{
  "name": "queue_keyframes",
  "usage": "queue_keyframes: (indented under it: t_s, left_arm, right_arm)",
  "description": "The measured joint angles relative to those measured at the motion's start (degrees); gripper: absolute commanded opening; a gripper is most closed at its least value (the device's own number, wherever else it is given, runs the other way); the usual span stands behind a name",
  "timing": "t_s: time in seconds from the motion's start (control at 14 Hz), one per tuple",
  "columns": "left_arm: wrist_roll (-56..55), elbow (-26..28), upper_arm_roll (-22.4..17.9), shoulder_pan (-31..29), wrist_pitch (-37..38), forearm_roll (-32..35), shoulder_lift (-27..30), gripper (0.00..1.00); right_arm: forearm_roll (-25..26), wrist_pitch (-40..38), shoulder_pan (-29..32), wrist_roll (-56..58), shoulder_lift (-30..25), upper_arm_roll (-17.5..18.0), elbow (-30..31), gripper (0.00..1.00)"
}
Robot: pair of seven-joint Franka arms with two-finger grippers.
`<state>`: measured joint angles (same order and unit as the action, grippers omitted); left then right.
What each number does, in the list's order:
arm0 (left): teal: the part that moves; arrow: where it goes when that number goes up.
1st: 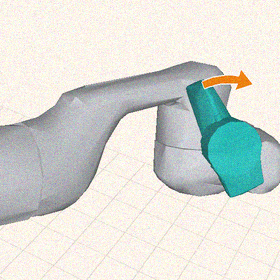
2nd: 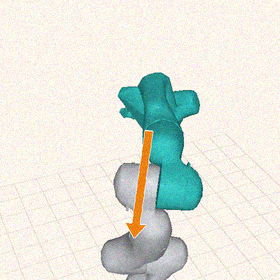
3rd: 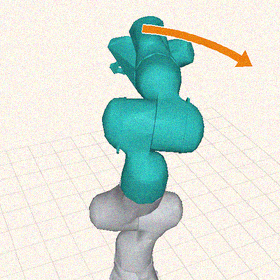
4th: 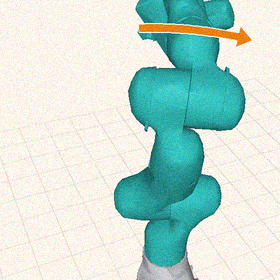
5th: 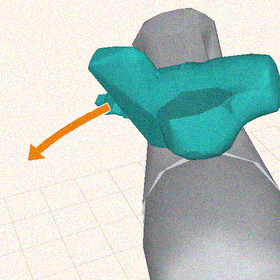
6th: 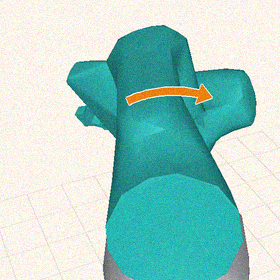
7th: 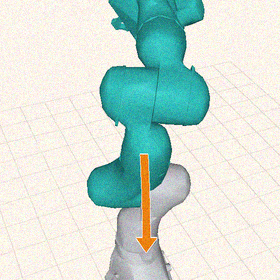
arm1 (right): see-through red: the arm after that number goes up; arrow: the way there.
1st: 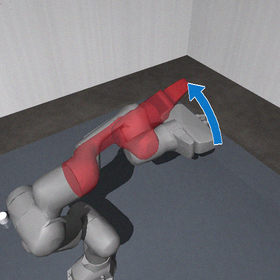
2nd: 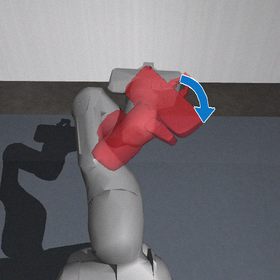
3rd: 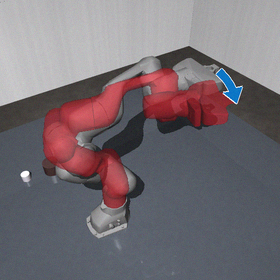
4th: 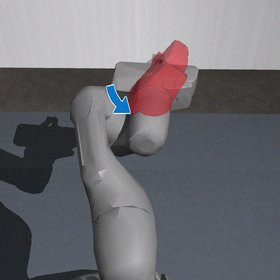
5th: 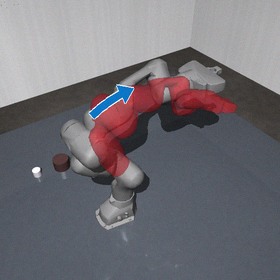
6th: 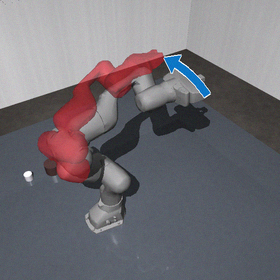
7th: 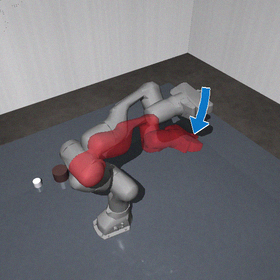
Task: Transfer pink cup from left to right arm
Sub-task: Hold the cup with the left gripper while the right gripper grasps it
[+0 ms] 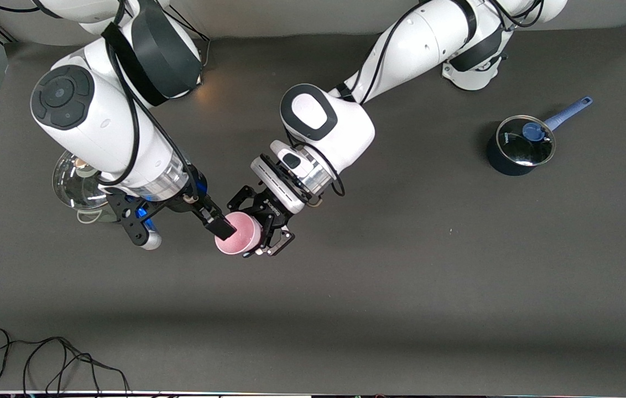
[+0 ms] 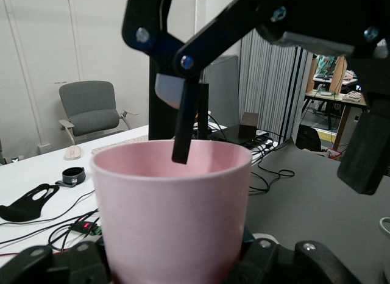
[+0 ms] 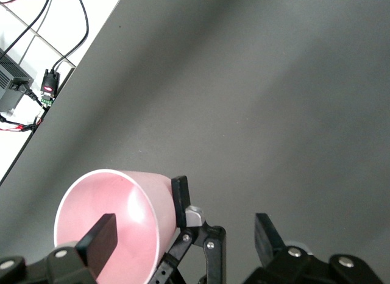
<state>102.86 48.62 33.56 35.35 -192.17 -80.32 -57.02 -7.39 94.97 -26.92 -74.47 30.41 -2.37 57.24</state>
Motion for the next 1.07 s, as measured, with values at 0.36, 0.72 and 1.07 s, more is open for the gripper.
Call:
queue_keyframes:
  t_s: [0.36,0.72,1.07]
  left_arm:
    - [-0.20,-0.01,0.00,0.18,-0.02,0.01,0.00,0.00]
    - [-2.03,-0.03,-0.08,0.29,-0.11,0.48,0.00,0.00]
    - [-2.11,0.02,-0.32,0.45,-0.20,1.37,-0.01,0.00]
  right_arm:
    - [0.00,1.62,0.00,0.00,0.28,0.12,-0.31,0.64]
    - [0.00,1.70,0.00,0.00,0.29,0.33,-0.38,0.07]
    - [0.05,1.55,0.00,0.05,0.30,0.36,-0.45,0.00]
